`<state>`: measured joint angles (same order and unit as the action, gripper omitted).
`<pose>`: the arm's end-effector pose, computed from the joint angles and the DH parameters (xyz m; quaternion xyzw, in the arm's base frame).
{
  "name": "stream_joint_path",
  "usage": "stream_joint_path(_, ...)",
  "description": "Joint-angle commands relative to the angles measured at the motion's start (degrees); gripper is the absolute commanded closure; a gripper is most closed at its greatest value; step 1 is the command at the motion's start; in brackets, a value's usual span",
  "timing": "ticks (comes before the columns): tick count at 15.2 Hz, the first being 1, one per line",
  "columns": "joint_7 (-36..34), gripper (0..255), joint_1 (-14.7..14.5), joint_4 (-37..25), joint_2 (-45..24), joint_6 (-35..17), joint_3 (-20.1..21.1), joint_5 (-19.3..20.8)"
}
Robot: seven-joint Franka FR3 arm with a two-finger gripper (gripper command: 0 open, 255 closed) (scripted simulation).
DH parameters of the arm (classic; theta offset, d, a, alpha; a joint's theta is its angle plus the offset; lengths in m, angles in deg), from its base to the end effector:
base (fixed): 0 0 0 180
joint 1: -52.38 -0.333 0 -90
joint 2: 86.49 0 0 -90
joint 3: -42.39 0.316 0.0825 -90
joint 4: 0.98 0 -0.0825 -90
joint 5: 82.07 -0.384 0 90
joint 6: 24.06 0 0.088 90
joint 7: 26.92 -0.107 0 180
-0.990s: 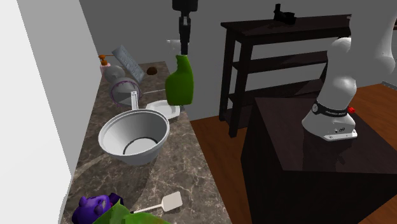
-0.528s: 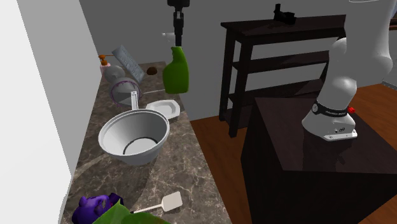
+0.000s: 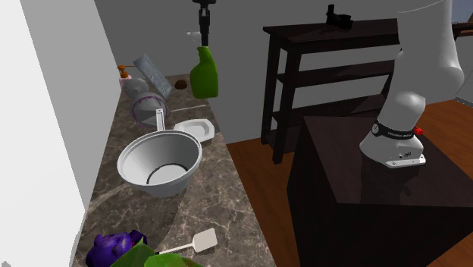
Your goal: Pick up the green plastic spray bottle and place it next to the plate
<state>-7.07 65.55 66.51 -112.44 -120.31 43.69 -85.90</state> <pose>0.6796 -0.1399 0.5381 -0.9968 -0.0654 -0.0341 0.0301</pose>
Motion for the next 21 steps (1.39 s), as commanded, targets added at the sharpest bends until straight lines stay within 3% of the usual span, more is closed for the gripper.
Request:
stream_joint_path(1, 1.0, 255, 0.73, -3.56, -2.81, 0.84, -0.24, -0.07)
stream_joint_path(21, 2.07, 255, 0.67, 12.96, -2.12, -14.95, -0.23, -0.34)
